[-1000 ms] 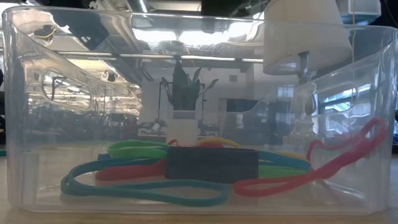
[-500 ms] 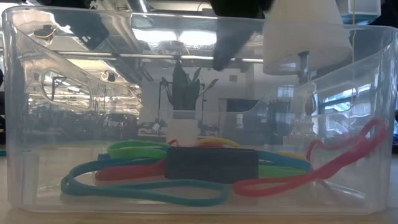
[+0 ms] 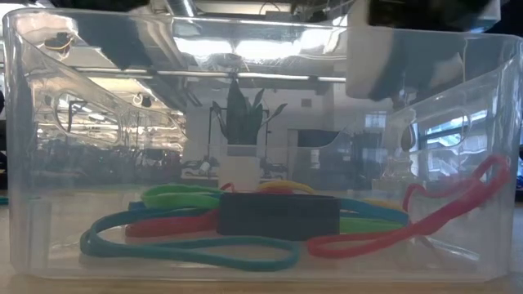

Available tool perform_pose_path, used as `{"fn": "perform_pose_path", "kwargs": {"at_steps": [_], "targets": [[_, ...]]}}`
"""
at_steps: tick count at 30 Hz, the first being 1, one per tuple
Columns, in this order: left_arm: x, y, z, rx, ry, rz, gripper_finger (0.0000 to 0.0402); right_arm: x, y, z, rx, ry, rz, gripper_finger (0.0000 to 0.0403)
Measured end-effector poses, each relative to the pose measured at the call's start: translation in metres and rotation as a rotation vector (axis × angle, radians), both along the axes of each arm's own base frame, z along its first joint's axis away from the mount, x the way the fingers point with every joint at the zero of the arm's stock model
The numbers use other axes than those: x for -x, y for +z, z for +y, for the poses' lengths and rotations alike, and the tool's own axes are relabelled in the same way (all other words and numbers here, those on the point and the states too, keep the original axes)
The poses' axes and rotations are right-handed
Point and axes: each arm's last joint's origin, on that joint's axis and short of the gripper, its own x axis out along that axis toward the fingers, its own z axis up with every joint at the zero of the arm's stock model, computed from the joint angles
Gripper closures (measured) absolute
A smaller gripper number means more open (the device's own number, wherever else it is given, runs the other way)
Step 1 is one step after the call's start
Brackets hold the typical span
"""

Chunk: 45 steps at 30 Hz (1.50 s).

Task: Pick and place rubber bands into bin
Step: Put the yellow rubber band into the transparent bin

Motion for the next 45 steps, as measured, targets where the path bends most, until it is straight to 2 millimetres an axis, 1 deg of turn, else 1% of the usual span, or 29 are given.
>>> {"fn": "perform_pose_path", "kwargs": {"at_steps": [4, 8, 13, 17, 24, 28, 33, 40, 45], "targets": [[-0.01, -0.009, -0.003, 0.019, 0.094, 0.093, 0.0399, 0.036, -0.007, -0.017, -0.015, -0.009, -0.035, 0.0401], [-0.018, -0.018, -0.002, 0.058, 0.273, 0.225, 0.0398, 0.063, -0.014, -0.033, -0.029, -0.029, -0.077, 0.0401], [-0.021, -0.03, 0.004, 0.158, 0.446, 0.408, 0.0396, 0.087, -0.022, -0.047, -0.016, -0.028, -0.123, 0.0401], [-0.016, -0.04, 0.009, 0.234, 0.587, 0.536, 0.0377, 0.099, -0.026, -0.054, 0.002, -0.014, -0.157, 0.04], [-0.009, -0.055, 0.02, 0.336, 0.952, 0.684, 0.031, 0.11, -0.028, -0.059, 0.009, 0.02, -0.193, 0.04], [-0.013, -0.064, 0.029, 0.377, 1.075, 0.736, 0.0284, 0.111, -0.027, -0.06, 0.02, 0.034, -0.2, 0.04], [-0.02, -0.079, 0.041, 0.42, 1.147, 0.824, 0.0271, 0.111, -0.027, -0.059, 0.007, 0.052, -0.191, 0.04], [-0.023, -0.095, 0.059, 0.403, 1.165, 0.935, 0.0268, 0.111, -0.027, -0.059, 0.011, 0.06, -0.189, 0.04], [-0.027, -0.107, 0.068, 0.421, 1.162, 0.99, 0.0269, 0.111, -0.027, -0.059, 0.01, 0.059, -0.189, 0.04]]}}
